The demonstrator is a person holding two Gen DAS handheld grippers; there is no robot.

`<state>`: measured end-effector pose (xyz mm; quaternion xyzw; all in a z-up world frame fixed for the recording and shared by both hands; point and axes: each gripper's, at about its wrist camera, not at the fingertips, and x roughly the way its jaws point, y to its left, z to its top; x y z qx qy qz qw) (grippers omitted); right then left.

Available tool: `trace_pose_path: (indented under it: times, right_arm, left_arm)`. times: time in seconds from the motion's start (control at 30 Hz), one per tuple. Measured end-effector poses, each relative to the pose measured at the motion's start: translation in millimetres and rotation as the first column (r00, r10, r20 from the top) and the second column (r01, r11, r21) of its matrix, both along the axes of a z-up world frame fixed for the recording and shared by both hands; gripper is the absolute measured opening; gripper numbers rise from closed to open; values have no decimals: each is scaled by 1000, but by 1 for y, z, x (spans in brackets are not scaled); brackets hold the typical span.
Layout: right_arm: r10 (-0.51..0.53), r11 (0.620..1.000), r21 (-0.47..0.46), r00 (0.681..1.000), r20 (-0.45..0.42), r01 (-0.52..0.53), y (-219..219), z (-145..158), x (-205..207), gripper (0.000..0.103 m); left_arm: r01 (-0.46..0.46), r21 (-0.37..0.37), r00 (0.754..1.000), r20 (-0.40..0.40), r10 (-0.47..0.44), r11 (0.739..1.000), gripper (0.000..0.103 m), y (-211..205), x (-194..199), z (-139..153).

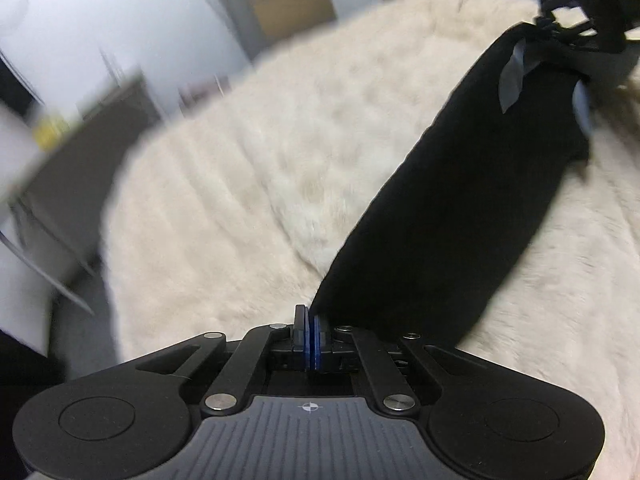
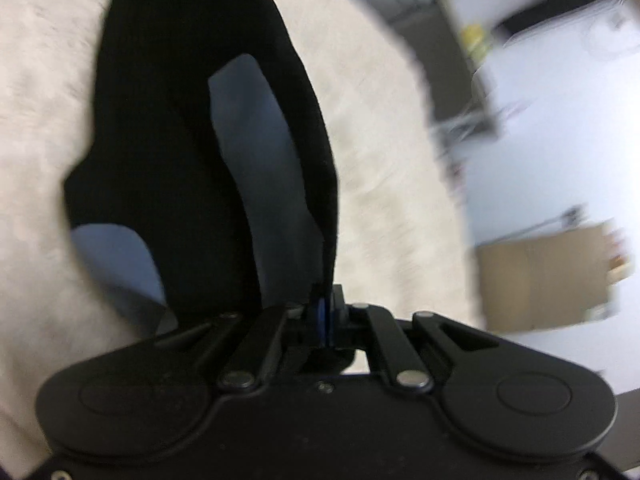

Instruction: Fold clothes

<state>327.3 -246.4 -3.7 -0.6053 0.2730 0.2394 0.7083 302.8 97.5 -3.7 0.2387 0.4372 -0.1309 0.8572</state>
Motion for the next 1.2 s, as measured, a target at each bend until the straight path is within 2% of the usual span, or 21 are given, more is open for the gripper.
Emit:
trace_pose_path:
  times: [0.03,0.13,0.17,0.2,0.23,0.27,0.3,0.33,0.37,0.43,0.53,0.6,0.63,0.67,0.73,0.8,0.9,0.97,1.03,1.13,1.2]
  right_arm:
    - [-27,999,-24,1000,3,27,3,-15,10,25]
    - [-103,990,-78,986,130,114,8,-36,18,34]
    - [-141,985,-66,969,203,157,8,-33,13,36]
    - [-164,982,-49,955,248,182,9,-29,7,47]
    - [-191,979,-8,927,323,205,11,-23,-5,62]
    - [-217,976,65,891,399,209,16,-16,-23,65]
    - [-232,972,128,876,423,195,20,-12,-37,68]
    - [-252,956,239,889,382,168,27,-9,-54,73]
    - [-269,913,384,912,310,138,35,-8,-76,77]
    - [-279,814,568,940,193,125,47,-18,-99,85]
    - [-273,685,719,956,104,117,64,-47,-118,85]
    - [-246,597,798,966,82,85,74,-72,-128,85]
    - [-212,597,801,970,123,29,79,-85,-136,85]
    - [-163,625,778,964,210,-63,88,-101,-149,85]
    - [-86,683,698,924,373,-217,105,-126,-171,95]
    - [-93,735,625,875,475,-262,115,-151,-176,103]
    - [-106,776,568,831,545,-273,125,-168,-174,103]
    - [-104,786,548,812,574,-286,128,-176,-170,103]
    - [-100,787,544,810,578,-292,129,-179,-167,102]
    - [-95,789,539,806,584,-296,132,-182,-162,102]
    - [-94,791,536,806,585,-296,135,-184,-163,102]
  left_arm:
    - [-17,11,1000,-13,17,1000,42,1,4,-6]
    - [-73,-3,997,7,73,997,51,15,-1,-13]
    - [-110,-80,993,32,112,991,61,31,-15,-4]
    - [-135,-152,989,45,143,979,66,46,-29,4]
    - [-152,-189,984,59,166,970,72,56,-39,9]
    - [-192,-285,970,88,226,939,79,80,-62,19]
    - [-228,-354,957,90,275,907,80,99,-79,23]
    - [-250,-390,949,83,304,887,80,110,-88,24]
    - [-296,-459,931,56,360,838,80,137,-109,26]
    - [-336,-501,919,9,393,797,79,165,-134,26]
    - [-347,-503,924,-41,379,791,80,182,-159,26]
    - [-334,-464,935,-55,350,820,80,179,-180,25]
    - [-320,-446,941,-50,334,836,80,174,-186,23]
    - [-268,-392,959,-19,284,880,80,162,-197,19]
    - [-187,-318,978,25,206,930,79,143,-209,7]
    - [-85,-225,994,44,97,971,79,114,-219,-10]
    - [-83,-162,995,35,90,983,66,100,-211,-31]
    - [-122,-116,992,27,126,986,30,97,-201,-48]
    - [-155,-167,986,39,163,974,12,106,-198,-45]
    - [-219,-232,965,91,245,948,7,130,-186,-23]
    - [-295,-278,929,138,342,914,8,162,-160,-1]
